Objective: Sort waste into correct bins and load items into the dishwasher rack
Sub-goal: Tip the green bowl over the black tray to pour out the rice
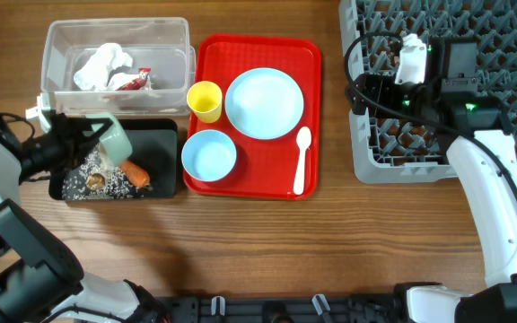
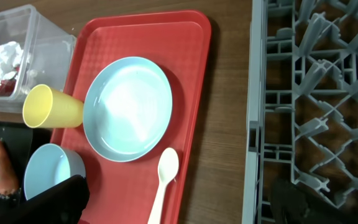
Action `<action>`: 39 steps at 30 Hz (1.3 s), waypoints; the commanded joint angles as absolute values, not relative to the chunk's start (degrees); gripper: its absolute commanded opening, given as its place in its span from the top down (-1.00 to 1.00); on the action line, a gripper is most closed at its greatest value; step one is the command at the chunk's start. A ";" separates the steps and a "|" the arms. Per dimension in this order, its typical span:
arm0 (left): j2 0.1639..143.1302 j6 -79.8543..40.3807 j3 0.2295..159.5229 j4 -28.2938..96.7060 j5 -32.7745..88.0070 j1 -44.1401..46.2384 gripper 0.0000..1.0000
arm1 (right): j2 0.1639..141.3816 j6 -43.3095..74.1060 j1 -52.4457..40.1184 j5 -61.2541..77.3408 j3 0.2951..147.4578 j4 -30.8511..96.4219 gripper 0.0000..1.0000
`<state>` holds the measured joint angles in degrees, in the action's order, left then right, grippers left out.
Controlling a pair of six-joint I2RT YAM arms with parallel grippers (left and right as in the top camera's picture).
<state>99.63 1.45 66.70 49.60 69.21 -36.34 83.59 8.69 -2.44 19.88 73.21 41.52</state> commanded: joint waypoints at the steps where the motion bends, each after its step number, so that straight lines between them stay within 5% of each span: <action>1: 98.26 2.57 66.37 48.80 75.66 -36.49 0.92 | 84.07 7.64 -2.39 19.35 72.66 41.63 -0.91; 8: 98.26 -0.73 66.37 48.84 88.79 -36.49 0.92 | 84.07 7.53 -2.39 19.35 72.66 41.67 -0.91; 29: 98.26 -18.98 66.37 46.87 89.14 -36.49 0.92 | 84.07 7.46 -2.39 19.33 72.69 41.45 -0.91; 34: 98.26 -19.99 66.30 47.99 71.35 -36.49 0.92 | 84.07 7.51 -2.39 19.33 72.69 41.67 -0.91; 39: 98.30 -24.53 66.32 46.87 73.38 -36.16 0.92 | 84.07 7.51 -2.39 19.38 72.66 41.39 -0.93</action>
<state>99.61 -20.62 66.70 47.51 74.74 -36.34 83.59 8.69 -2.44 19.88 73.21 41.78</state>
